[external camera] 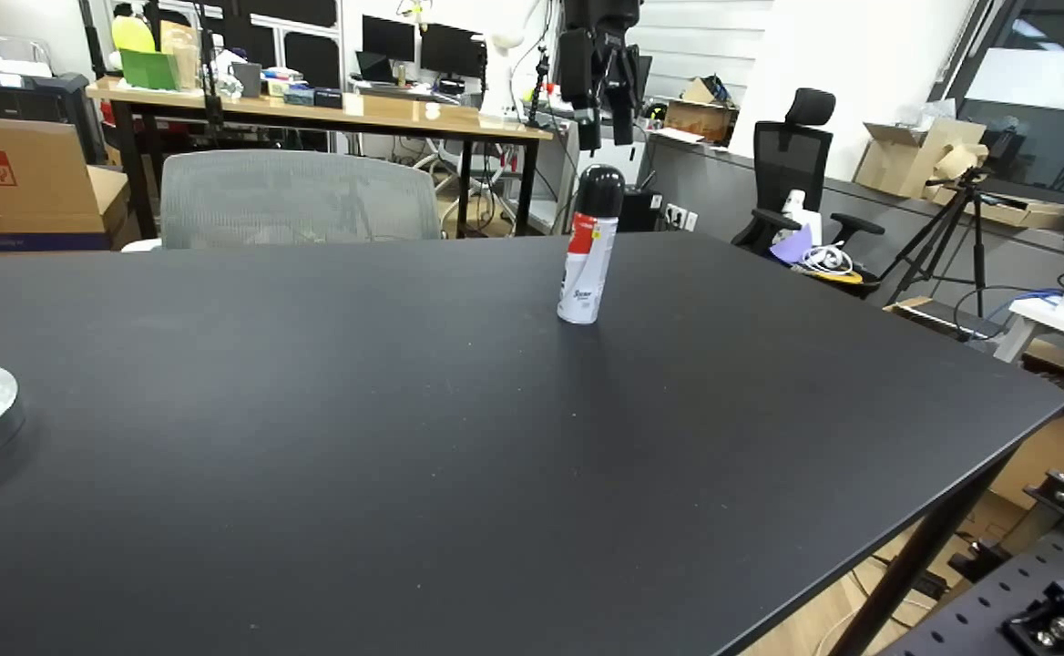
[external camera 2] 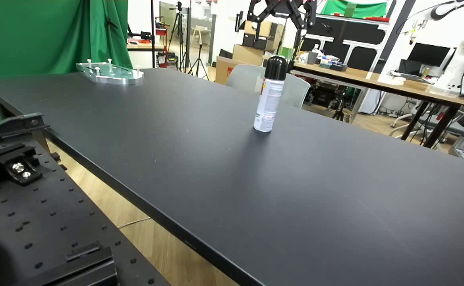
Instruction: Place the black lid on top of the white spray can
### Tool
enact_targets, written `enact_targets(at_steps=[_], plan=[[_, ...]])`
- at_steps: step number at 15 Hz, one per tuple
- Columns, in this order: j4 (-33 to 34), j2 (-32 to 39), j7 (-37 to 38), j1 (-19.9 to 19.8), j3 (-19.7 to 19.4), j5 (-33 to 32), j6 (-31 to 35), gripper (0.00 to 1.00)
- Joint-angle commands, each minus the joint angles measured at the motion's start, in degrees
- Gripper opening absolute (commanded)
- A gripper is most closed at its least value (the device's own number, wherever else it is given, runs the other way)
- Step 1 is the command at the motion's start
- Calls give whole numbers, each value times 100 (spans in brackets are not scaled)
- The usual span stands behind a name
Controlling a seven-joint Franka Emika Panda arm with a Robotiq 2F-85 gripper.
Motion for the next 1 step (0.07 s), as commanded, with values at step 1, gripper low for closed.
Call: enact_targets(at_steps=[1], plan=[[1,3,3,-16,20,-2,-16,100]])
